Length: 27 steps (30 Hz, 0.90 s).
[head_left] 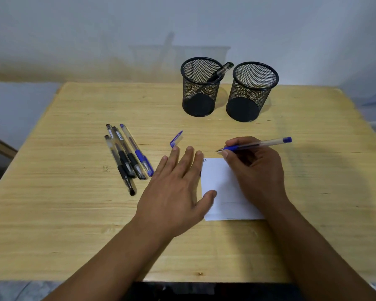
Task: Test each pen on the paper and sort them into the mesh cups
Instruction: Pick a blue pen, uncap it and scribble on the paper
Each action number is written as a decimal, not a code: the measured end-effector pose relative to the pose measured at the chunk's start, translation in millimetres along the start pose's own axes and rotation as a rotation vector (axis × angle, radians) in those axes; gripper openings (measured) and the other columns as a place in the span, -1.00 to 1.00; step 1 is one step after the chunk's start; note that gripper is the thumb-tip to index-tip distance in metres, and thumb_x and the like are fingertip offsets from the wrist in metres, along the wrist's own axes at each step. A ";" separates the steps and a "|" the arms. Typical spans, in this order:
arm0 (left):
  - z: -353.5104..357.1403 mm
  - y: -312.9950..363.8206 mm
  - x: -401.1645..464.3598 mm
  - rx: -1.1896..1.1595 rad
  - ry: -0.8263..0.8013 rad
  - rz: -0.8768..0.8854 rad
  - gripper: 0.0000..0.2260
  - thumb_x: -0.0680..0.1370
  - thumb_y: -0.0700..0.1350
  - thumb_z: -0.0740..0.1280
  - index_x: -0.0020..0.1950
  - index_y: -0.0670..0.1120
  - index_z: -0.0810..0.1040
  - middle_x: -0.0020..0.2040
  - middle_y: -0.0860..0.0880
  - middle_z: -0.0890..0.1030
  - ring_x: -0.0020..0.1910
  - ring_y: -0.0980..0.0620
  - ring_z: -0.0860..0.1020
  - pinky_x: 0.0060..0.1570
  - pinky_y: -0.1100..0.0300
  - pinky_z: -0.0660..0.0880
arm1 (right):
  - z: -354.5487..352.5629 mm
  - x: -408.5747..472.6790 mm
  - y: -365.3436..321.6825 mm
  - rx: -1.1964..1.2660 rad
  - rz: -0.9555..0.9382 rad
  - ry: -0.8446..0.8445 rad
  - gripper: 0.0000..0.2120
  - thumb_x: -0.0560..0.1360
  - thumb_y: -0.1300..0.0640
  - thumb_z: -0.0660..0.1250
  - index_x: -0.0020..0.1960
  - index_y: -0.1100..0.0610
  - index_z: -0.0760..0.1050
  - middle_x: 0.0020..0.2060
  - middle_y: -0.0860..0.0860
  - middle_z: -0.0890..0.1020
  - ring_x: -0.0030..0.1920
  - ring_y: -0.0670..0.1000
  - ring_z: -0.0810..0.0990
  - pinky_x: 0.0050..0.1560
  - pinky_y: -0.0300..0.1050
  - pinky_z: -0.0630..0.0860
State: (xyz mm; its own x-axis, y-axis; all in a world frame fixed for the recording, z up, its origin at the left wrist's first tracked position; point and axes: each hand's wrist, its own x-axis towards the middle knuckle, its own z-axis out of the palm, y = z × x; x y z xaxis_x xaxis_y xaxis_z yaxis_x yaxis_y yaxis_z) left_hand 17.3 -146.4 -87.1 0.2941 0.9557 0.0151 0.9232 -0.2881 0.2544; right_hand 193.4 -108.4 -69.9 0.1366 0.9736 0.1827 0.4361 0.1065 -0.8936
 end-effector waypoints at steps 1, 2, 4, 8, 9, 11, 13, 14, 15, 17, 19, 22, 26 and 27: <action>0.0 0.0 -0.2 -0.006 0.003 -0.001 -0.29 0.54 0.35 -0.06 0.61 0.05 -0.08 0.62 0.00 -0.07 0.59 -0.03 -0.20 0.54 0.04 -0.15 | -0.2 -0.8 -0.9 0.004 0.000 0.004 -0.87 0.47 0.24 0.45 -0.05 0.04 0.60 -0.20 -0.26 0.63 -0.15 -0.39 0.61 -0.10 -0.58 0.44; -0.5 0.5 -0.3 -0.007 0.005 -0.002 -0.29 0.53 0.35 -0.05 0.61 0.06 -0.07 0.62 0.00 -0.07 0.59 -0.03 -0.20 0.54 0.04 -0.16 | -0.7 -1.9 -2.5 0.011 0.001 0.008 -0.86 0.47 0.25 0.45 -0.05 0.04 0.60 -0.20 -0.26 0.63 -0.14 -0.39 0.61 -0.10 -0.58 0.44; -0.7 0.5 -0.5 0.000 0.002 -0.004 -0.30 0.53 0.35 -0.05 0.61 0.08 -0.04 0.62 0.01 -0.09 0.58 -0.01 -0.23 0.53 0.06 -0.20 | -1.7 -4.9 -6.3 0.048 0.005 0.009 -0.87 0.47 0.25 0.46 -0.04 0.05 0.61 -0.18 -0.25 0.64 -0.13 -0.37 0.62 -0.09 -0.56 0.45; -1.1 0.9 -0.2 -0.015 0.013 -0.008 -0.29 0.52 0.36 -0.04 0.61 0.07 0.01 0.62 0.00 -0.06 0.59 -0.02 -0.20 0.51 0.08 -0.20 | 0.6 -8.2 -9.2 0.059 0.032 -0.019 -0.88 0.46 0.23 0.47 -0.04 0.06 0.63 -0.18 -0.21 0.66 -0.12 -0.33 0.62 -0.07 -0.54 0.49; -1.1 1.0 0.0 -0.019 0.019 -0.008 -0.29 0.51 0.35 -0.03 0.61 0.07 0.04 0.62 0.00 -0.03 0.59 -0.03 -0.17 0.51 0.07 -0.18 | 2.3 -8.2 -7.9 0.030 0.038 -0.023 -0.90 0.46 0.21 0.47 -0.05 0.06 0.62 -0.20 -0.22 0.65 -0.13 -0.35 0.61 -0.09 -0.56 0.47; -1.8 1.4 0.1 -0.028 0.027 -0.002 -0.29 0.51 0.34 0.00 0.60 0.04 0.11 0.62 -0.03 0.04 0.60 -0.06 -0.10 0.52 0.04 -0.12 | 5.3 -8.5 -4.2 -0.050 0.047 -0.022 -0.92 0.47 0.15 0.47 -0.06 0.03 0.61 -0.23 -0.26 0.63 -0.15 -0.39 0.58 -0.14 -0.59 0.42; -2.2 1.3 0.0 -0.037 0.032 -0.001 -0.30 0.51 0.33 0.03 0.58 0.01 0.17 0.61 -0.06 0.11 0.59 -0.09 -0.04 0.52 0.02 -0.07 | 7.7 -7.6 -0.7 -0.114 0.043 -0.019 -0.93 0.48 0.10 0.46 -0.06 0.03 0.59 -0.25 -0.28 0.59 -0.17 -0.43 0.55 -0.16 -0.62 0.38; -2.3 1.2 0.0 -0.038 0.031 0.000 -0.30 0.51 0.33 0.03 0.58 0.01 0.18 0.60 -0.06 0.12 0.59 -0.10 -0.03 0.51 0.02 -0.06 | 8.5 -6.8 0.1 -0.139 0.037 -0.018 -0.93 0.48 0.09 0.45 -0.06 0.03 0.59 -0.26 -0.29 0.58 -0.17 -0.45 0.53 -0.16 -0.63 0.36; -2.1 1.1 -0.1 -0.036 0.028 0.001 -0.30 0.51 0.33 0.03 0.58 0.01 0.18 0.60 -0.06 0.12 0.59 -0.10 -0.03 0.51 0.02 -0.07 | 8.8 -6.3 0.6 -0.156 0.030 -0.017 -0.94 0.49 0.08 0.44 -0.06 0.03 0.59 -0.27 -0.29 0.56 -0.17 -0.46 0.53 -0.15 -0.63 0.35; -1.9 -0.1 0.1 -0.034 0.028 0.002 -0.30 0.51 0.33 0.03 0.58 0.01 0.17 0.61 -0.06 0.11 0.59 -0.10 -0.04 0.51 0.03 -0.08 | 9.3 -6.1 0.1 -0.170 0.012 -0.017 -0.95 0.49 0.08 0.43 -0.08 0.04 0.58 -0.29 -0.29 0.56 -0.18 -0.45 0.53 -0.16 -0.62 0.35; -1.9 -0.9 0.0 -0.039 0.029 0.005 -0.30 0.52 0.33 0.04 0.58 0.01 0.16 0.61 -0.05 0.10 0.59 -0.09 -0.05 0.51 0.03 -0.08 | 9.7 -7.0 -0.7 -0.175 0.000 -0.018 -0.96 0.49 0.09 0.43 -0.10 0.04 0.57 -0.30 -0.29 0.56 -0.18 -0.43 0.54 -0.16 -0.61 0.36; -1.7 -1.8 -0.5 -0.036 0.023 0.008 -0.30 0.52 0.34 0.03 0.59 0.02 0.14 0.61 -0.04 0.07 0.60 -0.08 -0.07 0.51 0.03 -0.09 | 10.9 -7.8 -0.8 -0.165 0.011 -0.024 -0.96 0.49 0.09 0.43 -0.11 0.02 0.57 -0.30 -0.29 0.57 -0.18 -0.42 0.55 -0.17 -0.61 0.37; -2.3 -2.4 -0.4 -0.036 0.026 0.008 -0.30 0.52 0.33 0.03 0.59 0.02 0.15 0.61 -0.04 0.09 0.59 -0.09 -0.06 0.51 0.03 -0.10 | 13.1 -8.8 -1.2 -0.172 0.011 -0.024 -0.95 0.49 0.08 0.43 -0.11 0.00 0.56 -0.31 -0.29 0.56 -0.18 -0.42 0.55 -0.16 -0.60 0.38; -2.1 -2.3 -0.1 -0.036 0.025 0.008 -0.30 0.52 0.33 0.04 0.58 0.02 0.16 0.61 -0.05 0.10 0.59 -0.10 -0.05 0.51 0.02 -0.08 | 13.6 -8.9 -1.5 -0.174 0.010 -0.024 -0.95 0.49 0.08 0.43 -0.11 0.01 0.56 -0.31 -0.29 0.56 -0.18 -0.43 0.55 -0.16 -0.61 0.38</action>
State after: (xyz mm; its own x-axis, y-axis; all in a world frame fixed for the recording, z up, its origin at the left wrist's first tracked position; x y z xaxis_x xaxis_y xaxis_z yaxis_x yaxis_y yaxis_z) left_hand 14.6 -145.7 -85.7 0.2952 0.9546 0.0412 0.9111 -0.2942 0.2888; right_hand 179.4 -114.5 -75.8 0.1217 0.9792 0.1626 0.5824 0.0622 -0.8105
